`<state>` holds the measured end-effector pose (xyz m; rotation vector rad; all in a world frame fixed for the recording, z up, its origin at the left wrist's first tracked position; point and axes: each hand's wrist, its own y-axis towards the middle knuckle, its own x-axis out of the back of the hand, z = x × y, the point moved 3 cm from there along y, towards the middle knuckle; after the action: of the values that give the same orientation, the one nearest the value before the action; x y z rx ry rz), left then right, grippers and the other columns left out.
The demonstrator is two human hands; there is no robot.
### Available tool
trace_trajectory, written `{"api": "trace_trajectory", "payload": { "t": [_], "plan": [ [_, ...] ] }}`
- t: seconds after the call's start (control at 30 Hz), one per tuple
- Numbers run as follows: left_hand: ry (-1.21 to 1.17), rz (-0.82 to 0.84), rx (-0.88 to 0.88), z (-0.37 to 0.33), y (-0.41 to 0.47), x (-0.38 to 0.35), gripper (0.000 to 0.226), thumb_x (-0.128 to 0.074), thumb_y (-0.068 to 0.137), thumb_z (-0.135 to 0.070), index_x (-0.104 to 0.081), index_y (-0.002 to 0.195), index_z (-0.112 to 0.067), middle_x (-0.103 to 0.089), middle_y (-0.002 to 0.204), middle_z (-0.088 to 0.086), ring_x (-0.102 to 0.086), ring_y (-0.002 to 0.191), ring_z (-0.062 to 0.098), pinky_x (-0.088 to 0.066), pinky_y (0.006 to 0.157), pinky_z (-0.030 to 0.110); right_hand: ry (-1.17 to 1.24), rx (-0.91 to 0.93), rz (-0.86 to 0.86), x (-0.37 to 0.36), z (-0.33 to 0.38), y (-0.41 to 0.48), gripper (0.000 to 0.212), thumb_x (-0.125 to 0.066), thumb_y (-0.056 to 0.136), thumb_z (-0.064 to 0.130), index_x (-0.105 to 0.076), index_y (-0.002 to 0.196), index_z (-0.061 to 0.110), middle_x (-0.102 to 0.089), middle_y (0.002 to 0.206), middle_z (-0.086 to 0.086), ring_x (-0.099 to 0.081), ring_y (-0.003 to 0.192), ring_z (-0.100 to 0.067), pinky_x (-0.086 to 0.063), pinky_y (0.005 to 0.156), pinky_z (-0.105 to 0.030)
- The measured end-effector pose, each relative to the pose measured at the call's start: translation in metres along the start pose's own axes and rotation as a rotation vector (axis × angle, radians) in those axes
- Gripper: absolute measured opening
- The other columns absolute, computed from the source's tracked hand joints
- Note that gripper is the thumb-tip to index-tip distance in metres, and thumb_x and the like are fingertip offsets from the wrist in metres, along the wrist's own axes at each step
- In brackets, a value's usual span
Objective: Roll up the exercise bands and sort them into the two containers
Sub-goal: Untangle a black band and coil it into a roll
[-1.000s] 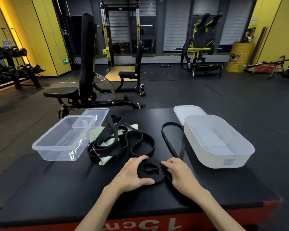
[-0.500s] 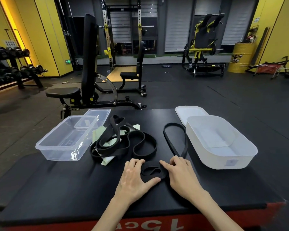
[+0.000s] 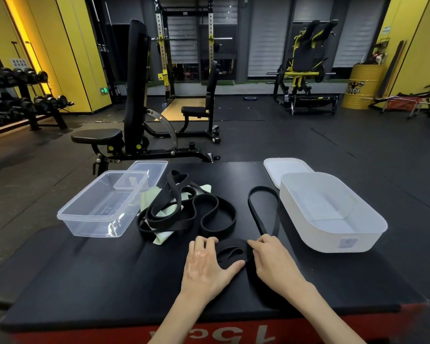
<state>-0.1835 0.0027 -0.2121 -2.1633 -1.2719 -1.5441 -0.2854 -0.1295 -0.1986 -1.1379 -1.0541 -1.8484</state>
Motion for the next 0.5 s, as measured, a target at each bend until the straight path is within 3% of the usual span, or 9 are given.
{"api": "trace_trajectory", "payload": {
  "t": [0.07, 0.17, 0.33, 0.5],
  "plan": [
    [-0.034, 0.026, 0.005, 0.002, 0.001, -0.001, 0.083, -0.053, 0.066, -0.08, -0.044, 0.13, -0.026, -0.04, 0.12, -0.011, -0.035, 0.112, 0.006, -0.037, 0.098, 0.019, 0.014, 0.002, 0.021, -0.001, -0.001, -0.003, 0.038, -0.043, 0.092, 0.01, -0.051, 0.13, 0.013, -0.052, 0.114, -0.003, -0.048, 0.104, -0.021, -0.043, 0.083, -0.026],
    [-0.102, 0.069, 0.009, 0.005, 0.004, -0.002, 0.083, -0.057, 0.064, -0.078, -0.044, 0.128, -0.028, -0.038, 0.119, -0.014, -0.032, 0.114, 0.003, -0.036, 0.1, 0.019, 0.011, -0.023, -0.007, -0.001, -0.004, -0.009, 0.028, -0.047, 0.091, 0.01, -0.055, 0.118, 0.014, -0.053, 0.108, 0.0, -0.051, 0.101, -0.02, -0.044, 0.082, -0.027],
    [-0.116, 0.086, 0.036, 0.004, 0.005, 0.0, 0.081, -0.061, 0.061, -0.078, -0.045, 0.123, -0.029, -0.038, 0.114, -0.015, -0.034, 0.112, 0.003, -0.039, 0.098, 0.022, -0.05, 0.014, -0.139, -0.001, -0.008, -0.01, 0.032, -0.077, 0.066, 0.005, -0.071, 0.094, 0.019, -0.058, 0.081, 0.008, -0.056, 0.074, -0.017, -0.045, 0.062, -0.028],
    [-0.066, 0.035, 0.053, -0.001, 0.003, 0.002, 0.079, -0.058, 0.061, -0.08, -0.047, 0.119, -0.026, -0.041, 0.113, -0.011, -0.038, 0.109, 0.006, -0.039, 0.096, 0.02, -0.093, 0.052, -0.176, -0.003, -0.006, -0.014, 0.025, -0.072, 0.07, 0.006, -0.071, 0.095, 0.012, -0.053, 0.074, 0.002, -0.052, 0.067, -0.02, -0.045, 0.058, -0.028]
  ]
}}
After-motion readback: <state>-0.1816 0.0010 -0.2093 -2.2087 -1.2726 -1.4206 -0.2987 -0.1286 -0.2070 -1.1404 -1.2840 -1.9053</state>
